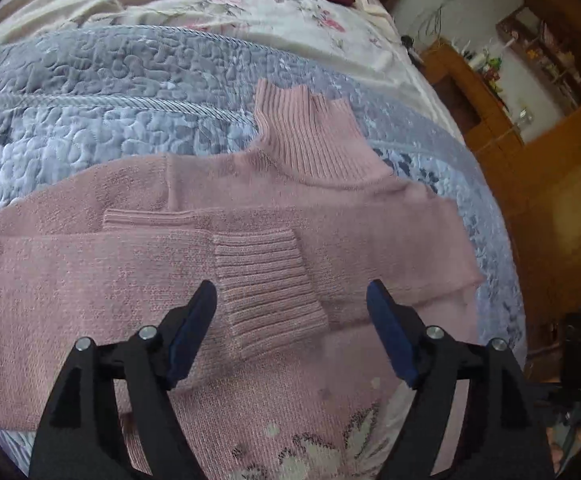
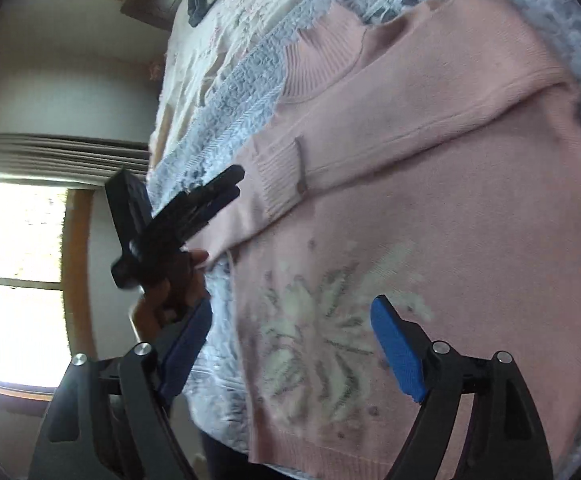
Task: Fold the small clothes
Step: 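Fold the held sleeve across the sweater body with the left gripper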
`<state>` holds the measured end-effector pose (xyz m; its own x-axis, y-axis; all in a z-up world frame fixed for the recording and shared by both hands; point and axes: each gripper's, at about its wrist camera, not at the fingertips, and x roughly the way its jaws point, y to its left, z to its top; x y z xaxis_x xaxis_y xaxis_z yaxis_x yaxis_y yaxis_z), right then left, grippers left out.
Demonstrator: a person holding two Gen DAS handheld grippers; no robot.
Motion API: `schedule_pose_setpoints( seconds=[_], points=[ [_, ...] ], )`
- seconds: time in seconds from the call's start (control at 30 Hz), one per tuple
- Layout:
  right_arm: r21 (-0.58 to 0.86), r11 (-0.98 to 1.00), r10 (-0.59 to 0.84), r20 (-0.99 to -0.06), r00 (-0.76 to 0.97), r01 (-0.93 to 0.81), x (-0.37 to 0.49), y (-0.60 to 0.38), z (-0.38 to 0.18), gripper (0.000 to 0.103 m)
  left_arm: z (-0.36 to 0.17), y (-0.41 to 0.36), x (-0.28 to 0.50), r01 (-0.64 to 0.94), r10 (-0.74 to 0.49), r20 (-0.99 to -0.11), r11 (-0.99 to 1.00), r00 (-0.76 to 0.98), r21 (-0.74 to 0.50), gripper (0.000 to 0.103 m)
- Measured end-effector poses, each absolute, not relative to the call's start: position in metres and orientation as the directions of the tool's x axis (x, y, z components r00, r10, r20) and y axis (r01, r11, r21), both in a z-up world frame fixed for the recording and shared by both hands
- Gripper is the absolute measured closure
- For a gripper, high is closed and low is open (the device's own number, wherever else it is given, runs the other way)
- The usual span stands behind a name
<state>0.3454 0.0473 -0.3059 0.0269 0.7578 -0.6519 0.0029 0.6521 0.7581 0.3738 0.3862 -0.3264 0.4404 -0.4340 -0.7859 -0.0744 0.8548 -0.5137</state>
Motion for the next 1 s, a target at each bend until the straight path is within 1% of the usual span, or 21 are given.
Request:
schedule_pose_setpoints(
  seconds=[0.03,0.07,0.1,0.13,0.2,0.33,0.47,0.53,0.57,0.6,0.63,0.67,0.7,0.77,0.9,1.0],
  points=[
    [0.781,0.624,0.781,-0.624,0.009,0.015,0.363,0.054,-0.313,0.024,-0.323,0.399,0.365,-0.109,-0.447,-0.763,0.827,0.466,-0.552,0.023],
    [0.800,0.599,0.801,-0.599,-0.015,0.029,0.381,0.063,-0.323,0.039,-0.320,0.412,0.355,-0.143,-0.460,-0.740,0.795,0.490,-0.589,0.023],
    [0.810,0.585,0.811,-0.584,-0.036,0.044,0.398,0.073,-0.333,0.050,-0.317,0.424,0.342,-0.175,-0.466,-0.719,0.764,0.516,-0.621,0.023],
    [0.812,0.581,0.814,-0.579,-0.056,0.054,0.414,0.085,-0.343,0.052,-0.313,0.433,0.329,-0.200,-0.463,-0.700,0.739,0.543,-0.644,0.021],
    [0.794,0.605,0.796,-0.600,-0.084,0.064,0.440,0.109,-0.366,0.054,-0.306,0.450,0.299,-0.232,-0.446,-0.675,0.707,0.588,-0.668,0.017],
    [0.740,0.666,0.745,-0.655,-0.123,0.098,0.471,0.145,-0.404,0.054,-0.304,0.471,0.244,-0.288,-0.439,-0.643,0.637,0.628,-0.715,0.016],
    [0.717,0.692,0.720,-0.677,-0.153,0.082,0.481,0.173,-0.416,0.053,-0.314,0.487,0.206,-0.336,-0.442,-0.614,0.557,0.655,-0.759,0.016],
    [0.721,0.689,0.722,-0.672,-0.163,0.081,0.483,0.180,-0.419,0.053,-0.321,0.493,0.194,-0.357,-0.443,-0.604,0.522,0.662,-0.775,0.016],
    [0.716,0.694,0.717,-0.677,-0.167,0.075,0.484,0.183,-0.418,0.056,-0.324,0.496,0.190,-0.371,-0.439,-0.603,0.506,0.667,-0.779,0.016],
    [0.713,0.699,0.711,-0.682,-0.173,0.061,0.484,0.187,-0.417,0.070,-0.327,0.499,0.186,-0.383,-0.437,-0.598,0.487,0.672,-0.785,0.016],
    [0.715,0.697,0.710,-0.680,-0.183,0.048,0.483,0.190,-0.413,0.079,-0.330,0.501,0.183,-0.391,-0.438,-0.591,0.467,0.677,-0.793,0.016],
    [0.715,0.698,0.707,-0.683,-0.182,0.031,0.483,0.191,-0.407,0.091,-0.331,0.503,0.181,-0.399,-0.436,-0.589,0.454,0.680,-0.796,0.016],
    [0.718,0.696,0.709,-0.685,-0.169,0.008,0.483,0.191,-0.398,0.094,-0.331,0.505,0.178,-0.405,-0.431,-0.590,0.450,0.682,-0.796,0.016],
    [0.725,0.688,0.715,-0.686,-0.133,-0.044,0.484,0.187,-0.372,0.096,-0.328,0.507,0.177,-0.402,-0.426,-0.591,0.456,0.684,-0.794,0.016],
    [0.707,0.692,0.712,-0.702,-0.023,-0.145,0.490,0.157,-0.308,0.097,-0.317,0.509,0.179,-0.392,-0.421,-0.598,0.481,0.682,-0.785,0.016],
    [0.667,0.718,0.689,-0.721,0.071,-0.199,0.496,0.124,-0.261,0.097,-0.305,0.508,0.185,-0.371,-0.421,-0.595,0.502,0.685,-0.781,0.016]
  ],
)
